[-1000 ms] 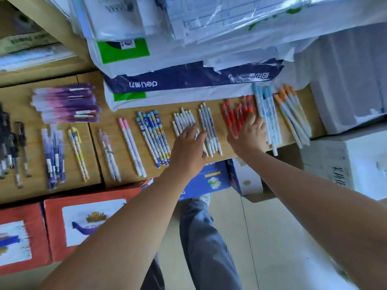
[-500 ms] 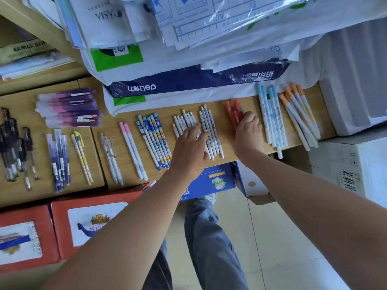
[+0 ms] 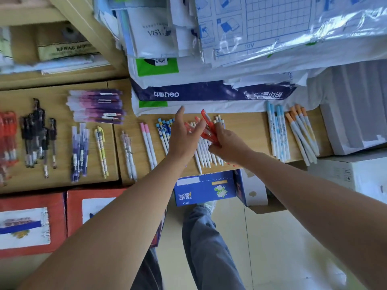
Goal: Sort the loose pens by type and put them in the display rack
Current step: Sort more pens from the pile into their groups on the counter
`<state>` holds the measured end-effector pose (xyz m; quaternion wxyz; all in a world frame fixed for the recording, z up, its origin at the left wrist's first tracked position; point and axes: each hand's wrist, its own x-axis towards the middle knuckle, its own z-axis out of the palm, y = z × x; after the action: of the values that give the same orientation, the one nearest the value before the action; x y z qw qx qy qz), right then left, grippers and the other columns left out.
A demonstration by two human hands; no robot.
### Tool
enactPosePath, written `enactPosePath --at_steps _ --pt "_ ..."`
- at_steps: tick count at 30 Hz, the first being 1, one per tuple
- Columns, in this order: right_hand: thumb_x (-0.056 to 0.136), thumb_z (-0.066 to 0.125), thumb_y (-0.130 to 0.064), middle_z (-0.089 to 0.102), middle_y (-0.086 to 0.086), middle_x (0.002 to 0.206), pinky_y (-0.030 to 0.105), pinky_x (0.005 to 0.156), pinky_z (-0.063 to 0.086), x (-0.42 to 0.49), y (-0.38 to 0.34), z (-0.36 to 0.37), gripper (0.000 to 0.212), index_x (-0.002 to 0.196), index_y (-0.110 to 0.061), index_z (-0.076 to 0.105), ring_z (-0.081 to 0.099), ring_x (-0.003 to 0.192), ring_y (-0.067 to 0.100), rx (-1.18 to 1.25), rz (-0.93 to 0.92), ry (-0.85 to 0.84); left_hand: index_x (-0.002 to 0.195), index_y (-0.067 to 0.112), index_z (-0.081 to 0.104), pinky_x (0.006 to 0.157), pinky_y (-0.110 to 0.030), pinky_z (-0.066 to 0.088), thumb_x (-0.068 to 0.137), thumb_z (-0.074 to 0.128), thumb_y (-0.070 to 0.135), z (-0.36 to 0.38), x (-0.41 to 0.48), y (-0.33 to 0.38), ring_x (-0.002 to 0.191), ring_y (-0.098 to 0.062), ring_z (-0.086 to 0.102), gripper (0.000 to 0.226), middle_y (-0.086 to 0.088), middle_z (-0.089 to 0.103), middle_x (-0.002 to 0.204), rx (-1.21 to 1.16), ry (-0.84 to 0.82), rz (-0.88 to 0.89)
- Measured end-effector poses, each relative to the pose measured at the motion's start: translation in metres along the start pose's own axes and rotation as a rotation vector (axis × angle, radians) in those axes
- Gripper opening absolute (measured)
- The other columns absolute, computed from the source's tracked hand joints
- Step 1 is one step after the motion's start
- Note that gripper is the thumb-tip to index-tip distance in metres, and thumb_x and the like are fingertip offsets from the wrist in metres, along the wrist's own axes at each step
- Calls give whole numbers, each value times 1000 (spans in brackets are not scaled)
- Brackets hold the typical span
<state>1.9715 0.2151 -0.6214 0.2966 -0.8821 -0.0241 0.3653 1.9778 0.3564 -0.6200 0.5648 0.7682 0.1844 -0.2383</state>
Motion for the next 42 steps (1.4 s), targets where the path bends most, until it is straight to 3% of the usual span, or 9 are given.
enactPosePath --at_steps 4,10,17,22,26,28,33,38,42 --pt "90 57 -15 53 8 95 28 65 40 6 -65 15 46 129 -5 35 52 78 21 -39 -75 -68 117 23 54 87 -42 52 76 62 56 -51 -5 -3 97 -22 59 54 -9 56 112 60 79 -24" --pt "85 64 -11 55 10 97 28 55 44 20 -165 57 44 123 -4 43 54 75 21 69 -83 -166 98 10 60 77 -45 54 84 66 33 -153 -15 -35 87 -31 63 28 -9 63 90 13 258 -39" --pt "90 65 -19 52 3 61 24 46 42 55 -301 143 16 90 -18 49 48 45 10 318 -71 -323 89 21 53 78 -43 54 96 54 22 -316 -37 -86 77 -20 62 7 5 59 80 -134 301 -69" --pt "94 58 -12 46 3 62 21 44 35 92 -389 212 8 97 -10 51 41 50 13 438 46 -198 122 3 52 90 -31 45 98 48 17 -436 -47 -143 107 -27 58 28 -15 60 116 87 328 -12" --pt "93 53 -3 46 5 60 18 40 35 124 -437 251 19 80 -15 49 43 42 8 491 87 -102 97 -5 63 82 -45 50 88 48 6 -503 -45 -184 91 -33 63 21 -22 66 96 272 337 -39" --pt "93 52 -1 49 7 63 19 42 39 139 -453 263 15 83 -11 48 49 42 8 533 137 -88 103 -1 64 86 -40 47 87 51 4 -523 -41 -198 100 -32 60 22 -18 66 104 346 375 -54" --pt "93 57 -9 54 9 71 36 58 50 174 -466 283 13 102 -11 46 54 58 21 527 243 11 113 6 58 91 -34 37 89 55 18 -542 -23 -227 111 -30 52 27 -15 59 114 516 384 -118" --pt "92 58 -15 58 9 86 34 58 53 192 -464 289 18 106 -11 49 58 64 19 439 270 114 130 1 43 103 -37 33 87 63 29 -534 -10 -237 121 -33 43 55 -19 45 130 633 407 -150" --pt "92 59 -19 61 12 94 38 65 57 198 -467 296 21 110 -11 49 59 70 21 427 271 89 127 0 44 101 -39 36 85 62 29 -534 0 -238 118 -34 43 54 -20 46 127 697 470 -203"
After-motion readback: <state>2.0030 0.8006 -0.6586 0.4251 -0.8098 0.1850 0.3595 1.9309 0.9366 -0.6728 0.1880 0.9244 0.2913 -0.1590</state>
